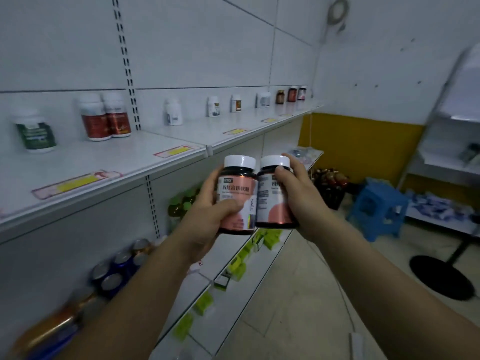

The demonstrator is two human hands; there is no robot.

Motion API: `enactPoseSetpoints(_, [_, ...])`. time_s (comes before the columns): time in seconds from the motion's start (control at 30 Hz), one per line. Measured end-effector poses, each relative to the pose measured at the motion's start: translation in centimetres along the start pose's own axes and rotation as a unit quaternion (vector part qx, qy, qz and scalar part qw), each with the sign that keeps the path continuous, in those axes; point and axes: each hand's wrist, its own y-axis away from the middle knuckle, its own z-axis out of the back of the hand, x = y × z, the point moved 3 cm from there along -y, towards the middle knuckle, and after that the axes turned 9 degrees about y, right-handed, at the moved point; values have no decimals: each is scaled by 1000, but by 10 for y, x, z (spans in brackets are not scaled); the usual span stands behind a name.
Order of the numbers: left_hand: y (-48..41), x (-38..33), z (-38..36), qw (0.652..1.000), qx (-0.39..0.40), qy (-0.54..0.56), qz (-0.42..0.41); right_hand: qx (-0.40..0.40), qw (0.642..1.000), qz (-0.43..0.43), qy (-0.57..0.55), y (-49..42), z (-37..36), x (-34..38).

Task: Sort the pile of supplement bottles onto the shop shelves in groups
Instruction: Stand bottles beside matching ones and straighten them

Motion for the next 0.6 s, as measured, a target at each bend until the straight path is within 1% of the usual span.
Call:
enactPoseSetpoints(0.13, [-81, 23, -2, 999, 44, -6, 31, -63, 998, 4, 17, -66, 29, -7])
enactPoseSetpoints(0.27, [-150, 47, -19, 995, 78, 8, 60, -122, 992, 8, 10, -112, 70, -17])
enactPoseSetpoints(0.43, [-223, 88, -51, 992, 110, 6, 68, -172, 985, 5, 25, -155, 126, -42])
enactPoseSetpoints(0.6, [-302, 134, -100, 986, 144, -10, 80, -193, 980, -1, 49, -210, 197, -71])
